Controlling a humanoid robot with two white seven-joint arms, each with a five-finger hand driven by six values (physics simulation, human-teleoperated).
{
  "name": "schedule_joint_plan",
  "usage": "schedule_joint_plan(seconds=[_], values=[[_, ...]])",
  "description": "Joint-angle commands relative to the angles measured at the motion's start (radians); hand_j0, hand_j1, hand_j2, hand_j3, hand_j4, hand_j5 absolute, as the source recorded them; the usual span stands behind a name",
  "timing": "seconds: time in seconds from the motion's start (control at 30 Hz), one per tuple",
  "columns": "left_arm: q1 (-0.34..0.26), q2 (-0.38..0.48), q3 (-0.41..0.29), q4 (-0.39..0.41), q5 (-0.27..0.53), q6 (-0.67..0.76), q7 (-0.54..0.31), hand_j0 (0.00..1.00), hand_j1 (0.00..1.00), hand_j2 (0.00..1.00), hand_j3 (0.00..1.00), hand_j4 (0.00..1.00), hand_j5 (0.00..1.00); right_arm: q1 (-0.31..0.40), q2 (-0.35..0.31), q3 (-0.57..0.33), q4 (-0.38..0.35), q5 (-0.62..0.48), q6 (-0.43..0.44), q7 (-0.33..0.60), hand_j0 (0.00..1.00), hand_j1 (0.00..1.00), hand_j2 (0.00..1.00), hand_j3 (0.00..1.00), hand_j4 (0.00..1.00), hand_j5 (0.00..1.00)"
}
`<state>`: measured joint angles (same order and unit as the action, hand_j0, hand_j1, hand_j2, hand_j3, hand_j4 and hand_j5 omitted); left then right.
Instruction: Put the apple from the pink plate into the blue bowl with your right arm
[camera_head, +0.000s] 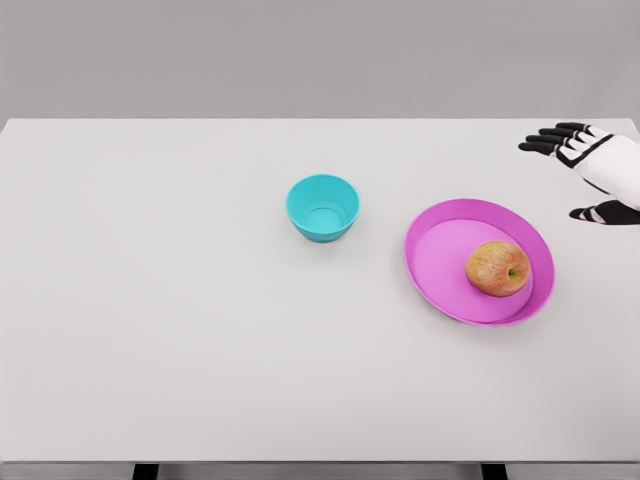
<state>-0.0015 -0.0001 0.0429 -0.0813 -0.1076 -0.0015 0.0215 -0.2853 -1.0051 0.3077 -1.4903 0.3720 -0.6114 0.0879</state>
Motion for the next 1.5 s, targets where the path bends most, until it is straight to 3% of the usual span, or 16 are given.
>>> schedule_joint_plan(seconds=[0.0, 0.17, 0.23, 0.27, 0.3, 0.33, 0.47, 0.53, 0.87, 1.07, 1.47], values=[[0.0, 0.0, 0.0, 0.0, 0.0, 0.0, 0.0, 1.0, 1.0, 1.0, 1.0, 1.0, 1.0, 0.0, -0.003, 0.002, -0.007, -0.007, 0.001, 0.0, 1.0, 1.0, 1.0, 1.0, 1.0, 1.0], [0.0, 0.0, 0.0, 0.0, 0.0, 0.0, 0.0, 1.0, 1.0, 1.0, 1.0, 1.0, 1.0, 0.018, -0.009, 0.004, -0.014, -0.008, 0.001, 0.0, 1.0, 1.0, 1.0, 1.0, 1.0, 1.0], [0.0, 0.0, 0.0, 0.0, 0.0, 0.0, 0.0, 1.0, 1.0, 1.0, 1.0, 1.0, 1.0, 0.041, -0.043, 0.004, -0.064, -0.005, 0.001, 0.035, 1.0, 1.0, 1.0, 1.0, 1.0, 1.0], [0.0, 0.0, 0.0, 0.0, -0.001, 0.0, 0.0, 1.0, 1.0, 1.0, 1.0, 1.0, 1.0, 0.04, -0.043, 0.002, -0.079, -0.005, 0.001, 0.077, 1.0, 1.0, 1.0, 1.0, 1.0, 1.0], [0.0, 0.0, 0.0, 0.0, 0.0, 0.0, 0.0, 1.0, 1.0, 1.0, 1.0, 1.0, 1.0, 0.04, -0.061, -0.01, -0.12, -0.007, 0.001, 0.209, 1.0, 1.0, 1.0, 1.0, 1.0, 1.0], [0.0, 0.0, 0.0, 0.0, 0.0, 0.0, 0.0, 1.0, 1.0, 1.0, 1.0, 1.0, 1.0, 0.04, -0.067, -0.021, -0.146, -0.008, 0.001, 0.269, 1.0, 1.0, 1.0, 1.0, 1.0, 1.0], [0.0, 0.0, 0.0, 0.0, 0.0, 0.0, 0.0, 1.0, 1.0, 1.0, 1.0, 1.0, 1.0, 0.035, -0.067, -0.041, -0.171, -0.114, 0.001, 0.473, 1.0, 1.0, 1.0, 1.0, 1.0, 1.0], [0.0, 0.0, 0.0, 0.0, 0.0, 0.0, 0.0, 1.0, 1.0, 1.0, 1.0, 1.0, 1.0, 0.026, -0.064, -0.047, -0.171, -0.116, 0.001, 0.516, 1.0, 1.0, 1.0, 1.0, 1.0, 1.0], [0.0, 0.0, 0.0, 0.0, 0.0, 0.0, 0.0, 1.0, 1.0, 1.0, 1.0, 1.0, 1.0, 0.017, -0.006, -0.012, -0.169, -0.113, 0.001, 0.523, 1.0, 1.0, 1.0, 1.0, 1.0, 1.0], [0.0, 0.0, 0.0, 0.0, 0.0, 0.0, 0.0, 1.0, 1.0, 1.0, 1.0, 1.0, 1.0, -0.081, 0.022, 0.076, -0.15, -0.11, 0.001, 0.523, 1.0, 1.0, 1.0, 1.0, 1.0, 1.0], [0.0, 0.0, 0.0, 0.0, 0.0, 0.0, 0.0, 1.0, 1.0, 1.0, 1.0, 1.0, 1.0, -0.089, 0.052, 0.134, -0.103, -0.102, 0.001, 0.523, 1.0, 1.0, 1.0, 1.0, 1.0, 1.0]])
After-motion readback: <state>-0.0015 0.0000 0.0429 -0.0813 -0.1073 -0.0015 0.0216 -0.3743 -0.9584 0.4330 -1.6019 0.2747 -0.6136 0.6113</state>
